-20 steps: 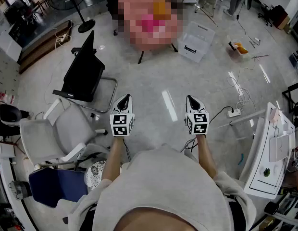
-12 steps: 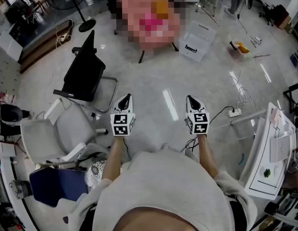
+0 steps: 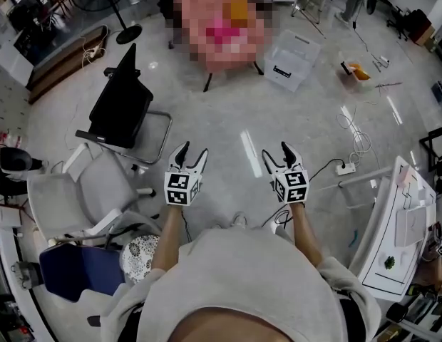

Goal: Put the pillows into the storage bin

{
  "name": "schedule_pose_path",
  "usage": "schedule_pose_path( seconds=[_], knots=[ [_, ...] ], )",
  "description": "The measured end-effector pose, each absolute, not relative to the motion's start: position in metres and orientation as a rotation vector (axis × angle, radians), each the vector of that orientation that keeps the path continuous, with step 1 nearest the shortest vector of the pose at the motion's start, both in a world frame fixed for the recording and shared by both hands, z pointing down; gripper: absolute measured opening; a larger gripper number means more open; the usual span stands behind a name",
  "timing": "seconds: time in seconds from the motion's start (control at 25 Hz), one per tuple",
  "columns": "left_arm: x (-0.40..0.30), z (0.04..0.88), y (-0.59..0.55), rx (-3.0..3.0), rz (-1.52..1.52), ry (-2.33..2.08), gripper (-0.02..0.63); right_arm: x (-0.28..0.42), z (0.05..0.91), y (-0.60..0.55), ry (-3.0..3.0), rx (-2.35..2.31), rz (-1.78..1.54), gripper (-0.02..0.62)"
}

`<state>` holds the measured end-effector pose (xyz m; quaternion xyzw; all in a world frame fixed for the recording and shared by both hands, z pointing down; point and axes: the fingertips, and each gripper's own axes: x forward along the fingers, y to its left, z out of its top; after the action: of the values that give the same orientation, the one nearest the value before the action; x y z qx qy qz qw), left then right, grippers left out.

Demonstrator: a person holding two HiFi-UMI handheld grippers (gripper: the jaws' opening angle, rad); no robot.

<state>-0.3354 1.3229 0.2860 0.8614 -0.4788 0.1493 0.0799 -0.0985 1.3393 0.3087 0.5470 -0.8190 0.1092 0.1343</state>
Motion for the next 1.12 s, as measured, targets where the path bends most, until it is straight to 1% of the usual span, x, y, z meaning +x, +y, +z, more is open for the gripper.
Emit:
schedule_pose_path(
  seconds=[0.08, 0.32, 0.64, 0.8, 1.12],
  knots=[
    [-0.328, 0.289, 1.324, 2.558, 0.431, -1.435, 0.233, -0.094, 0.313, 1.338, -2.373, 1.57, 0.305, 0.291],
    [-0.313, 0.299, 1.317, 2.519, 0.421, -1.473, 0.233, -0.083, 0.327, 1.327, -2.37, 1.522, 0.298, 0.293],
    [-0.301, 0.311, 1.274, 2.5, 0.45, -1.483, 0.233, -0.07, 0.334, 1.28, -2.365, 1.51, 0.302, 0.275],
    [-0.298, 0.32, 1.234, 2.503, 0.456, -1.484, 0.233, -0.066, 0.339, 1.242, -2.363, 1.52, 0.303, 0.261],
    [-0.291, 0.332, 1.115, 2.522, 0.452, -1.423, 0.233, -0.06, 0.345, 1.137, -2.31, 1.557, 0.312, 0.261]
  ],
)
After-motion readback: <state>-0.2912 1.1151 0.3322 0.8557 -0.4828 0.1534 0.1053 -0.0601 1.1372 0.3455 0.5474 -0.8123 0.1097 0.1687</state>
